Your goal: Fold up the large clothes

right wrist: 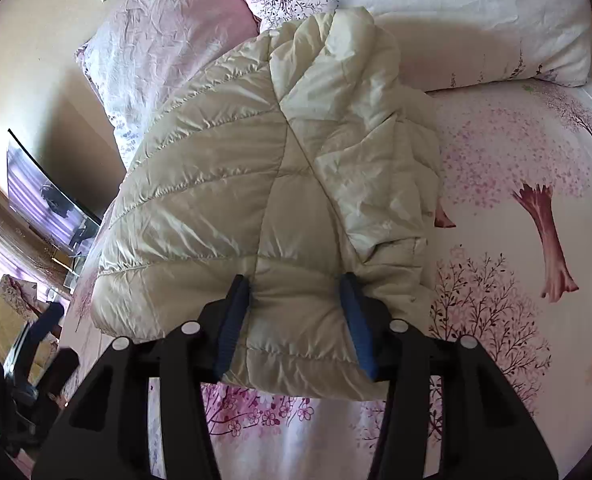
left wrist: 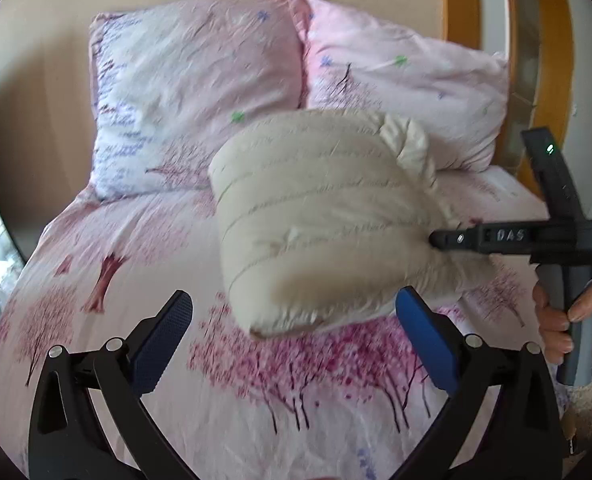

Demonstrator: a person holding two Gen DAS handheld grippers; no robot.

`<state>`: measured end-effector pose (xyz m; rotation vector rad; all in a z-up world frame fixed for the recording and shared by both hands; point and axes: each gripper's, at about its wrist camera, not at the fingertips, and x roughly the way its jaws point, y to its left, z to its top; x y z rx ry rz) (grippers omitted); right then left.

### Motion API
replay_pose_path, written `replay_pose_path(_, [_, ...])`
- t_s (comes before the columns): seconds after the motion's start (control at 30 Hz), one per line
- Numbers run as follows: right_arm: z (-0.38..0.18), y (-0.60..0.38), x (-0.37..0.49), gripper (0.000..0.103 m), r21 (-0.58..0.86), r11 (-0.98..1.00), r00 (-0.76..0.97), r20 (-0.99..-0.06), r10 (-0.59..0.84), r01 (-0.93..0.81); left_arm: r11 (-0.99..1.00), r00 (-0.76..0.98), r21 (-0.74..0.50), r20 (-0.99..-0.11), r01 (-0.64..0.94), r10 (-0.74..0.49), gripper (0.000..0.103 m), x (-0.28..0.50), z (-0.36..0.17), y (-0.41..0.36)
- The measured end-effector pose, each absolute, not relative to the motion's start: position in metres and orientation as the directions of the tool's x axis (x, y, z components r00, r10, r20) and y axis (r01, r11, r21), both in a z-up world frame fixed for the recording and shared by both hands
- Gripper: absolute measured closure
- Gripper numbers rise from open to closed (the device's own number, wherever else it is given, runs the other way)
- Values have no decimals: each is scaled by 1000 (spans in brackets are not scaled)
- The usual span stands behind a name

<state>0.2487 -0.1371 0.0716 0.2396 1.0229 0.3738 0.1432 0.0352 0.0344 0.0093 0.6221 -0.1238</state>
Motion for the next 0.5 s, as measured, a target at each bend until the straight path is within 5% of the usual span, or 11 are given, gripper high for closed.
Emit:
replay_pose_path(0.3, [51,-143,248,46,398,906,441,-794,419,-144,999,770,-33,-637,17,-34,1,134,13,36])
replay_pose_path(0.4, [69,-143,233,32,330,935,482,-802,352,-133,1000,764,-16,-645,-11,-2,1,128,9,35])
replay_pose_path(0.47, [90,-135,211,7,222,965,571,-778,263,-143,1000,761,-22,-649,-19,1,1,125,6,36])
replay_pose_path(0.5, [99,-133,200,3,177,974,613,-756,227,-142,999,753,-27,-658,-24,0,1,124,5,37])
